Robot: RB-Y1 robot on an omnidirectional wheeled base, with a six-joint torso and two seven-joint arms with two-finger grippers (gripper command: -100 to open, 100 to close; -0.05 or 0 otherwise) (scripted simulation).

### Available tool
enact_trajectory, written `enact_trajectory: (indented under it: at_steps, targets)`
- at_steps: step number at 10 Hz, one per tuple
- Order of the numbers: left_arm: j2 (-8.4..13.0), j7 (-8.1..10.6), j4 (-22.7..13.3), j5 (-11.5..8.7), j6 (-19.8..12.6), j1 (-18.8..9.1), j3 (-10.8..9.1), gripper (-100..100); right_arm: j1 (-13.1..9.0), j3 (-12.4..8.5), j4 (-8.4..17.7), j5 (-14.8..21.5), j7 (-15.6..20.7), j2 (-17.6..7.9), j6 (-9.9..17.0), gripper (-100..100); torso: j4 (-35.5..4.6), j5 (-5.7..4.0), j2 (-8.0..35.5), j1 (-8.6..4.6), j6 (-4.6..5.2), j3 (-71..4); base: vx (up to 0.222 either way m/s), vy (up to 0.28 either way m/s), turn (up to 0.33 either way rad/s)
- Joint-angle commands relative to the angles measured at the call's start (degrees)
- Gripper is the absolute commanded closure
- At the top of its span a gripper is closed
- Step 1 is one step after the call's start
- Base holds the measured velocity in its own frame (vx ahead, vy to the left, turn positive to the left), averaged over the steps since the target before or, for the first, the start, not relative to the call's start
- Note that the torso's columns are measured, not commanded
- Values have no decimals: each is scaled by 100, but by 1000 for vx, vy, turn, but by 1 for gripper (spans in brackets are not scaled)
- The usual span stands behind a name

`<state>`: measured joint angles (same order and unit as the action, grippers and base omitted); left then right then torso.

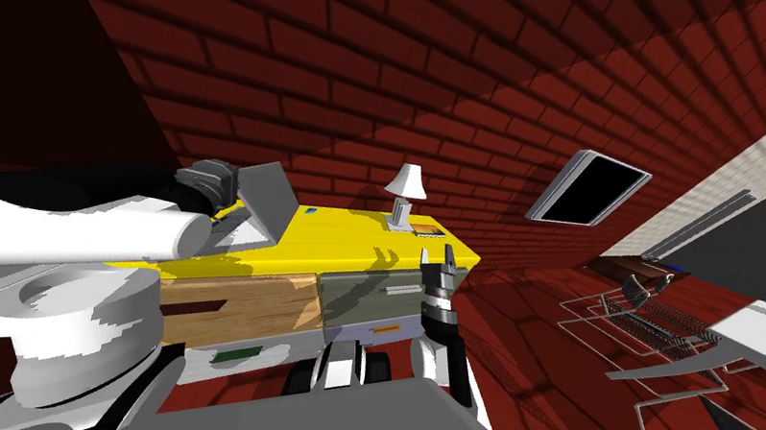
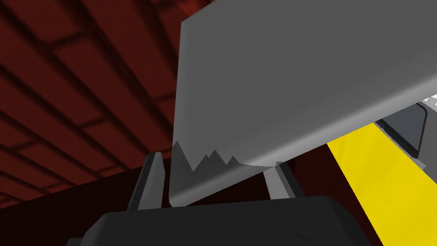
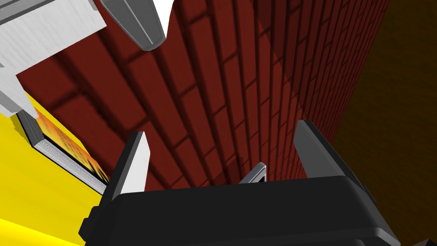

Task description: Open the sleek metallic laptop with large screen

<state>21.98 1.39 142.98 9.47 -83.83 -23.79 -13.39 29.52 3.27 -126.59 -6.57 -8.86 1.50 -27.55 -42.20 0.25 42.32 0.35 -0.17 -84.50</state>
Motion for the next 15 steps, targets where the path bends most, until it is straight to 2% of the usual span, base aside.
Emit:
enact_trajectory:
  at_steps: [1,2,3,4,12,13,14,15]
  targets:
    - [-246,311,33,-45,-46,-26,-152,100,0,0,0,0,0,0,0,0,-1,-5,1,-8,4,0,-17,80,26]
    - [-336,421,51,-65,-56,-43,-208,100,0,0,0,0,0,0,0,0,-4,-11,-3,-17,7,-3,-22,75,31]
    - [-276,333,41,-54,-47,-39,-168,100,0,0,0,0,0,0,0,0,-10,-20,0,-30,12,-4,-12,37,14]
    - [-550,601,49,-118,145,103,-280,100,0,0,0,0,0,0,0,0,-9,-30,-2,-56,21,-5,-8,64,50]
    - [-1627,1580,80,-377,942,678,-674,100,0,0,0,0,0,0,0,0,-18,-28,9,-38,14,1,-14,73,23]
    - [-1541,1484,69,-359,855,633,-641,100,0,0,0,0,0,0,0,0,-19,-29,8,-39,13,0,-4,29,8]
    - [-1645,1633,-115,-434,1088,663,-692,100,0,1,0,0,0,1,0,0,-19,-34,5,-54,18,-2,-23,19,47]
    - [-1645,1633,-115,-434,1088,663,-692,100,0,1,0,0,0,1,0,0,-18,-35,7,-54,18,-1,-27,16,18]
